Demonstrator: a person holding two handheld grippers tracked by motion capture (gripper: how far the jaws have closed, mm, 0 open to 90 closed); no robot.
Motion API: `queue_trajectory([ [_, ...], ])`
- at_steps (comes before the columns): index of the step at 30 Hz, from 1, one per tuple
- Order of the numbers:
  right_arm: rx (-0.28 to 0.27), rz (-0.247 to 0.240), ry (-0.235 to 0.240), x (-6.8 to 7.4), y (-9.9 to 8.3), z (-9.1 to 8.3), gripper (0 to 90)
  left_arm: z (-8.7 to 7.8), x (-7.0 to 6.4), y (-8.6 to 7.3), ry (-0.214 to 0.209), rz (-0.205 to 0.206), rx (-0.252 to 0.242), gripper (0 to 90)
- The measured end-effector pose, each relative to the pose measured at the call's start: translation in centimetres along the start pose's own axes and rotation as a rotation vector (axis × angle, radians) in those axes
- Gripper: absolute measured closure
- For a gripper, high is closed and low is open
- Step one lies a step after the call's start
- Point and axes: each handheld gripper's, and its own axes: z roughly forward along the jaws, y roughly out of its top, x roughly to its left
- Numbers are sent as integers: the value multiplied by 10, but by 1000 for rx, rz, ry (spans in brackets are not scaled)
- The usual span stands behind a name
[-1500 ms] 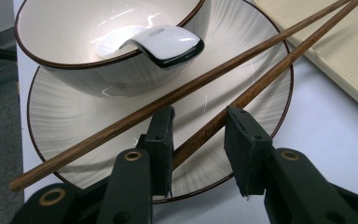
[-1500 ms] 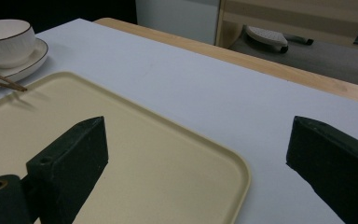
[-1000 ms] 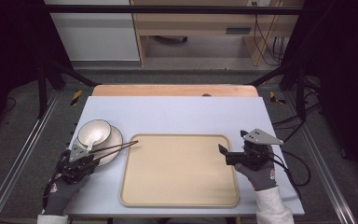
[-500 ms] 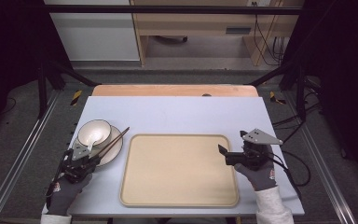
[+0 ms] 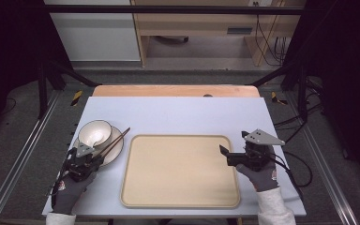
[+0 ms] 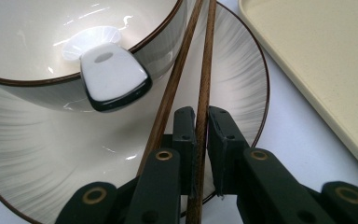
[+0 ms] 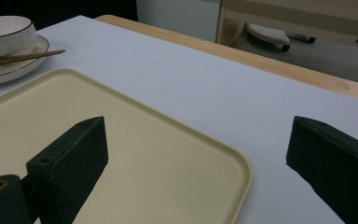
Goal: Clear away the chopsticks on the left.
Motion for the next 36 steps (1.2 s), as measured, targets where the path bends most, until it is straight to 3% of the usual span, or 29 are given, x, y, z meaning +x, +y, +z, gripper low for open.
queue_trajectory([
  [9,6,-3,0,0,0,1,54,0,-6,3,-4,1,8,844],
  [17,-3,10,1,0,1,-1,48,-9,-13,7,2,-24,-31,844],
  [29,-8,4,-11,-1,1,-3,44,-19,-40,14,17,-57,-109,844],
  [36,-6,5,-14,-1,1,-4,45,-21,-58,15,31,-106,-138,844],
])
